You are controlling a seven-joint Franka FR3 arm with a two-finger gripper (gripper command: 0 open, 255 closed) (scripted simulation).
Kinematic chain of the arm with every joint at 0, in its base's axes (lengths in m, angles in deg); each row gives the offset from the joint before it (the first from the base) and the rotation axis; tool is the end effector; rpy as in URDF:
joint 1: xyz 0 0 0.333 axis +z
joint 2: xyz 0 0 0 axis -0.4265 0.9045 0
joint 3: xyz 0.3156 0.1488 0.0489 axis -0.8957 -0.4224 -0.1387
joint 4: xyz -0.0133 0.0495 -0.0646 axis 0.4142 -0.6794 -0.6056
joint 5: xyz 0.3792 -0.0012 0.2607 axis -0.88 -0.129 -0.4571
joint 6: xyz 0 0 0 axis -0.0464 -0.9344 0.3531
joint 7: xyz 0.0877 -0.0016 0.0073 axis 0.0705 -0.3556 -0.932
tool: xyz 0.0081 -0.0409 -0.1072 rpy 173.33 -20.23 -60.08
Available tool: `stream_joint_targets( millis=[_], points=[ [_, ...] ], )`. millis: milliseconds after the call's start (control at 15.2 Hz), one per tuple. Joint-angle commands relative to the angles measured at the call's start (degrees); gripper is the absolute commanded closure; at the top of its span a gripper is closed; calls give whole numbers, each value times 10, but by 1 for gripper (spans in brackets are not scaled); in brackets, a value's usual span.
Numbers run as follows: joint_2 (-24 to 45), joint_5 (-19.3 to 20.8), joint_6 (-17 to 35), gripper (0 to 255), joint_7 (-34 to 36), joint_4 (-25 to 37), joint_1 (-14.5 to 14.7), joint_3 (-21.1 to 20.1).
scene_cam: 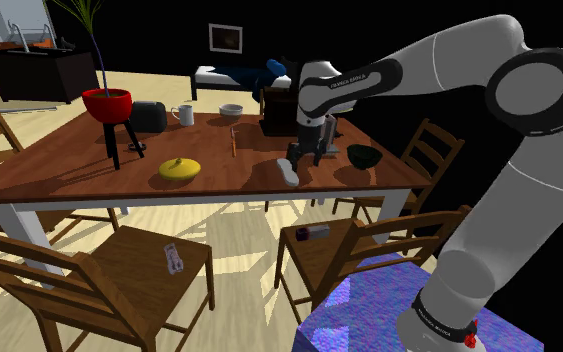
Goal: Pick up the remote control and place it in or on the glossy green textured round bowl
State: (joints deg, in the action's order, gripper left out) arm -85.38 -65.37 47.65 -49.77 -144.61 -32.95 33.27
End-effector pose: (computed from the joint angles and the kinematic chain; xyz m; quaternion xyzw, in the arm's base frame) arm 0.5856 -0.0342 0.4443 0.9937 -0.1086 -0.0237 0.0110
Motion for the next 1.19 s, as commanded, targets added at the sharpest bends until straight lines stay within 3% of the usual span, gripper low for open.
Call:
stream_joint_targets(
  millis=[0,858,1122],
  points=[
    [45,4,12,0,12,38,-6,5],
    [315,5,24,0,88,320,-30,40],
    [326,6,50,0,88,306,-30,40]
  ],
)
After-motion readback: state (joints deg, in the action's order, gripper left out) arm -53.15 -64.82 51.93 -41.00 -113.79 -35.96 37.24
